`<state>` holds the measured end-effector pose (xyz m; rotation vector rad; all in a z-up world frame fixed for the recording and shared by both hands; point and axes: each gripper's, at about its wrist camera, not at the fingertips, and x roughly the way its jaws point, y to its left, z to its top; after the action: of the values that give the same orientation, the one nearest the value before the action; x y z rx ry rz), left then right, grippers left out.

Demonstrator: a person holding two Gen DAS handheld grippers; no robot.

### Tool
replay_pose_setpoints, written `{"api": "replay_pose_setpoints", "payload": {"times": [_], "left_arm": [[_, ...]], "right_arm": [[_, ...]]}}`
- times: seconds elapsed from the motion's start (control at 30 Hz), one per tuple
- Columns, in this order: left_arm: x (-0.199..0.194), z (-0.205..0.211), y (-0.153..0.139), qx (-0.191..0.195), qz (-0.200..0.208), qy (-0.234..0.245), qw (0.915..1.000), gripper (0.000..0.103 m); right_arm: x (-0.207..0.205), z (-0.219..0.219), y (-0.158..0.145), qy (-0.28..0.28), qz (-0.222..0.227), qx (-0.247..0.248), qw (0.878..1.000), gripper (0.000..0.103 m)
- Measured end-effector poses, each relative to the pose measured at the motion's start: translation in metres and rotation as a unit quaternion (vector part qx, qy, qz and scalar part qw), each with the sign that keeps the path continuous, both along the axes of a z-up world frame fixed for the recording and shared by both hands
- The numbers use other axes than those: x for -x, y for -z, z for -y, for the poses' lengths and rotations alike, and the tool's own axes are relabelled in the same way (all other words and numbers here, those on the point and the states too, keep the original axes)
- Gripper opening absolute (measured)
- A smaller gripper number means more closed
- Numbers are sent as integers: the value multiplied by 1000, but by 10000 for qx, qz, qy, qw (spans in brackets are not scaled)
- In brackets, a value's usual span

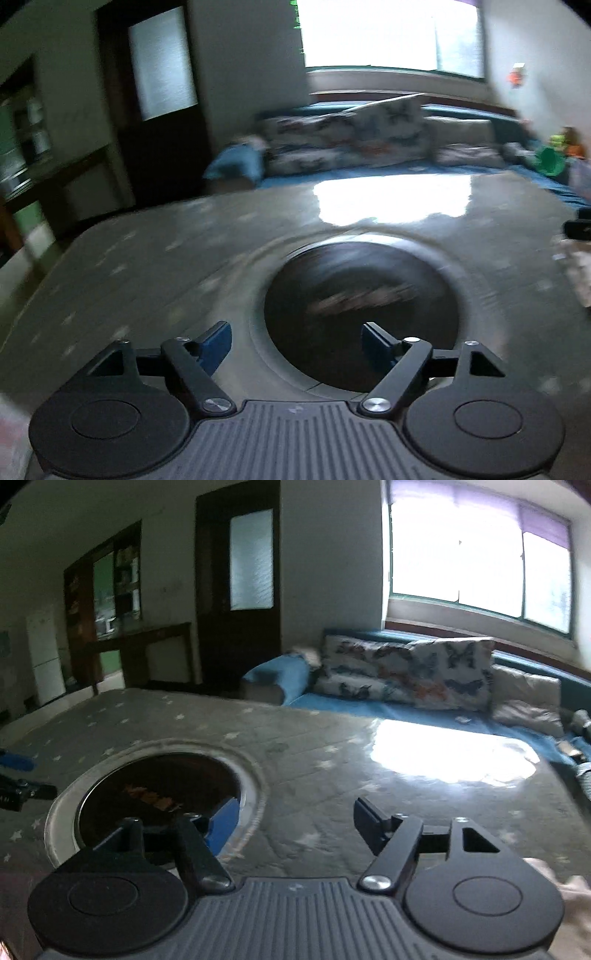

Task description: Fold clothes

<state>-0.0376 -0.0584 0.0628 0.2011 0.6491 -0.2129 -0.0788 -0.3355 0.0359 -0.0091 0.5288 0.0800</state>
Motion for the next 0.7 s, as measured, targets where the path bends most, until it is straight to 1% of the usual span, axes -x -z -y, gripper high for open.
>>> {"api": "replay_pose_setpoints", "payload": {"times": [0.07,0.17,0.2,0.27,0.33,0.43,0.47,0.53,0.6,0.7], "left_arm": [[-2,-17,10,8,-100,-264,9996,80],[-6,-36,23,6,-142,-576,9982,81],[-7,-40,26,-12,-118,-660,9977,82],[-7,-47,32,-67,-39,-795,9968,85],[-8,-52,37,-119,21,-901,9959,86],[-11,-59,45,-63,9,-978,9952,87],[-11,-61,47,-42,7,-1001,9950,88],[-13,-63,49,-5,41,-1031,9947,92],[-15,-65,50,33,71,-1059,9943,93],[-17,-67,51,86,67,-1110,9938,97]], "right_arm": [[-14,-10,8,-115,-121,53,9998,72],[-29,-21,23,-215,-299,134,9992,73],[-32,-23,27,-200,-343,126,9991,73],[-37,-26,36,-172,-423,119,9989,74],[-40,-28,43,-150,-469,111,9987,74],[-45,-29,53,-134,-552,137,9983,75],[-47,-31,55,-135,-584,156,9981,76],[-51,-34,61,-144,-635,157,9978,80],[-53,-36,64,-160,-679,168,9974,81],[-59,-40,69,-175,-747,215,9968,85]]}}
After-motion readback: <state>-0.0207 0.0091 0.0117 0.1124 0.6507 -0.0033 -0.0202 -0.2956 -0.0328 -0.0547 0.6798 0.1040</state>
